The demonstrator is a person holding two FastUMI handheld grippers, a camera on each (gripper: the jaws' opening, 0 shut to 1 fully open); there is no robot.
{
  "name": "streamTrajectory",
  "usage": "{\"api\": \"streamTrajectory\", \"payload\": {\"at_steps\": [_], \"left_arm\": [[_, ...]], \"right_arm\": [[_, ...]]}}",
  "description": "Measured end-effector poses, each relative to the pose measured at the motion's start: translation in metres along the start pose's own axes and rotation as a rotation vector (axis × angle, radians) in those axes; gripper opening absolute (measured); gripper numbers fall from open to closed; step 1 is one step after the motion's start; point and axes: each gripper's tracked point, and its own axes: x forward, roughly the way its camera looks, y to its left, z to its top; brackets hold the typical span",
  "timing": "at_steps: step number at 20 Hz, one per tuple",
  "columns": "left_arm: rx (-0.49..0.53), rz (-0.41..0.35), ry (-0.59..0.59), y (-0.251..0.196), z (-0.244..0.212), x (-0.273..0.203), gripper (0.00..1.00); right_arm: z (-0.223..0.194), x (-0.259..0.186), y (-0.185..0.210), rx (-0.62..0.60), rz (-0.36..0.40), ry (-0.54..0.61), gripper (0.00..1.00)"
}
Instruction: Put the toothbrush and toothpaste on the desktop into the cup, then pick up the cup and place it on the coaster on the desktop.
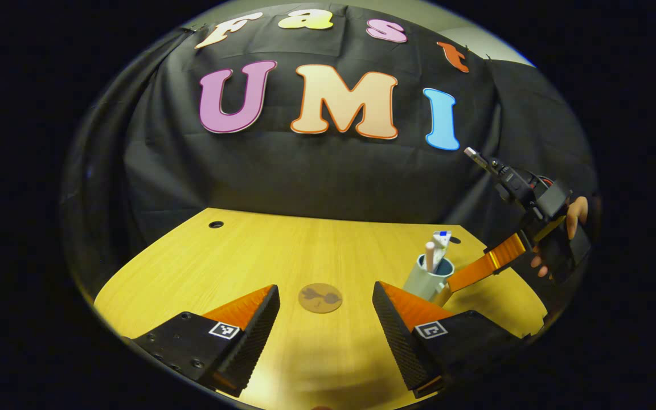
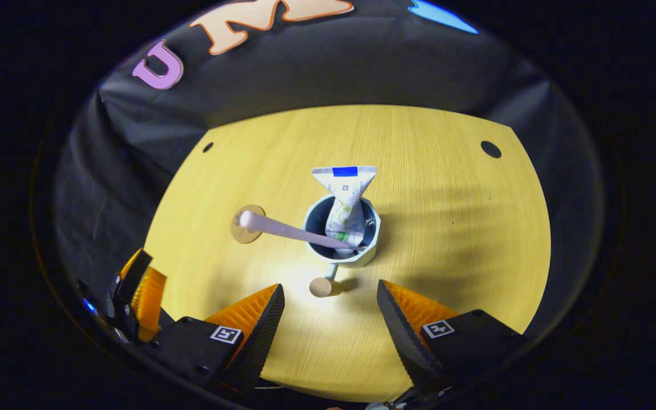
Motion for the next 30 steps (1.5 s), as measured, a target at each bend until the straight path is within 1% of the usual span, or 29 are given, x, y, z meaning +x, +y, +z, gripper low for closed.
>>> {"api": "streamTrajectory", "payload": {"at_steps": [1, 2, 3, 6, 7, 8, 9, 11, 12, 13, 14, 15, 16, 17, 19, 20, 21, 22, 23, 24, 26, 28, 29, 30], "left_arm": [[-0.003, 0.01, 0.003, 0.01, -0.001, -0.003, 0.95], [-0.01, 0.02, 0.011, 0.02, -0.005, -0.004, 0.95], [-0.023, 0.025, 0.025, 0.028, -0.01, -0.006, 0.95], [-0.051, 0.047, 0.053, 0.052, -0.02, -0.011, 0.95], [-0.051, 0.052, 0.056, 0.059, -0.021, -0.012, 0.95], [-0.049, 0.053, 0.062, 0.065, -0.023, -0.013, 0.95], [-0.048, 0.053, 0.068, 0.07, -0.026, -0.014, 0.95], [-0.047, 0.052, 0.082, 0.08, -0.032, -0.015, 0.95], [-0.048, 0.051, 0.087, 0.083, -0.034, -0.015, 0.95], [-0.046, 0.049, 0.086, 0.087, -0.034, -0.016, 0.95], [-0.043, 0.046, 0.083, 0.09, -0.034, -0.017, 0.95], [-0.038, 0.043, 0.083, 0.094, -0.033, -0.018, 0.95], [-0.033, 0.04, 0.086, 0.098, -0.035, -0.018, 0.95], [-0.032, 0.036, 0.088, 0.101, -0.035, -0.018, 0.95], [-0.034, 0.033, 0.092, 0.11, -0.035, -0.018, 0.95], [-0.036, 0.035, 0.095, 0.115, -0.038, -0.017, 0.95], [-0.038, 0.035, 0.1, 0.119, -0.039, -0.017, 0.95], [-0.038, 0.034, 0.106, 0.122, -0.041, -0.015, 0.95], [-0.039, 0.031, 0.109, 0.124, -0.04, -0.015, 0.95], [-0.04, 0.027, 0.11, 0.126, -0.04, -0.014, 0.95], [-0.038, 0.021, 0.108, 0.13, -0.04, -0.014, 0.95], [-0.034, 0.019, 0.111, 0.134, -0.042, -0.013, 0.95], [-0.035, 0.021, 0.116, 0.136, -0.042, -0.013, 0.95], [-0.037, 0.021, 0.118, 0.138, -0.042, -0.013, 0.95]], "right_arm": [[0.0, 0.008, -0.002, 0.004, -0.021, 0.02, 0.99], [0.0, 0.015, -0.002, 0.016, -0.029, 0.04, 0.94], [0.0, 0.022, -0.002, 0.027, -0.036, 0.056, 0.99], [-0.005, 0.039, -0.005, 0.044, -0.069, 0.102, 0.99], [-0.007, 0.045, -0.005, 0.042, -0.075, 0.112, 0.93], [-0.008, 0.049, -0.006, 0.042, -0.083, 0.12, 0.89], [-0.008, 0.052, -0.005, 0.043, -0.091, 0.126, 0.93], [-0.01, 0.058, -0.008, 0.044, -0.12, 0.142, 0.89], [-0.011, 0.061, -0.01, 0.044, -0.136, 0.148, 0.81], [-0.012, 0.064, -0.012, 0.042, -0.147, 0.154, 0.89], [-0.013, 0.067, -0.012, 0.044, -0.153, 0.16, 0.89], [-0.014, 0.068, -0.01, 0.049, -0.157, 0.168, 0.81], [-0.013, 0.071, -0.012, 0.047, -0.164, 0.17, 0.83], [-0.016, 0.072, -0.011, 0.051, -0.167, 0.177, 0.73], [-0.019, 0.074, -0.016, 0.039, -0.193, 0.18, 0.6], [-0.021, 0.074, -0.017, 0.032, -0.187, 0.192, 0.55], [-0.025, 0.077, -0.017, 0.03, -0.177, 0.2, 0.42], [-0.023, 0.071, -0.017, 0.024, -0.172, 0.203, 0.29], [-0.023, 0.07, -0.019, 0.021, -0.173, 0.192, 0.33], [-0.023, 0.069, -0.021, 0.032, -0.17, 0.187, 0.29], [-0.021, 0.069, -0.014, 0.047, -0.154, 0.166, 0.28], [-0.021, 0.067, -0.014, 0.056, -0.122, 0.152, 0.28], [-0.02, 0.067, -0.013, 0.068, -0.098, 0.148, 0.31], [-0.017, 0.067, -0.012, 0.084, -0.077, 0.141, 0.31]]}}
